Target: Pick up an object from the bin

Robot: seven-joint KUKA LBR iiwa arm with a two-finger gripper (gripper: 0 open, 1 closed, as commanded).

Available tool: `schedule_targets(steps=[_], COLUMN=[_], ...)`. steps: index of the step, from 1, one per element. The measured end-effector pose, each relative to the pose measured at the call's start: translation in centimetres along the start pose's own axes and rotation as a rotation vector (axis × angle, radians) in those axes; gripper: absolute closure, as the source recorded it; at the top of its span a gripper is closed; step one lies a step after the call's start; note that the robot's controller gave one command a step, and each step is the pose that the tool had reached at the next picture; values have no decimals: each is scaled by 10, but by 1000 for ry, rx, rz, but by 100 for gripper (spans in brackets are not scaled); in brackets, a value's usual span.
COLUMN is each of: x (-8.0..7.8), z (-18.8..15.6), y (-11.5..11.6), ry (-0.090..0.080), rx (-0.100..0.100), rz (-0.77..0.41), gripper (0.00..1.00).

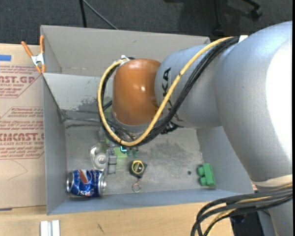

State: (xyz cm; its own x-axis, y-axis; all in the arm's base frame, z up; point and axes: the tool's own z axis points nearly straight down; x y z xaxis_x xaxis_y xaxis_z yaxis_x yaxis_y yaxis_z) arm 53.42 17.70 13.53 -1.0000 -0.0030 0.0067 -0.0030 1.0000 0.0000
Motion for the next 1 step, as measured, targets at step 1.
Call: schedule_targets(steps=[1], x=[38], z=[66], y=[72], ry=[-3], rx=[-1], rz=[-273], gripper=[0])
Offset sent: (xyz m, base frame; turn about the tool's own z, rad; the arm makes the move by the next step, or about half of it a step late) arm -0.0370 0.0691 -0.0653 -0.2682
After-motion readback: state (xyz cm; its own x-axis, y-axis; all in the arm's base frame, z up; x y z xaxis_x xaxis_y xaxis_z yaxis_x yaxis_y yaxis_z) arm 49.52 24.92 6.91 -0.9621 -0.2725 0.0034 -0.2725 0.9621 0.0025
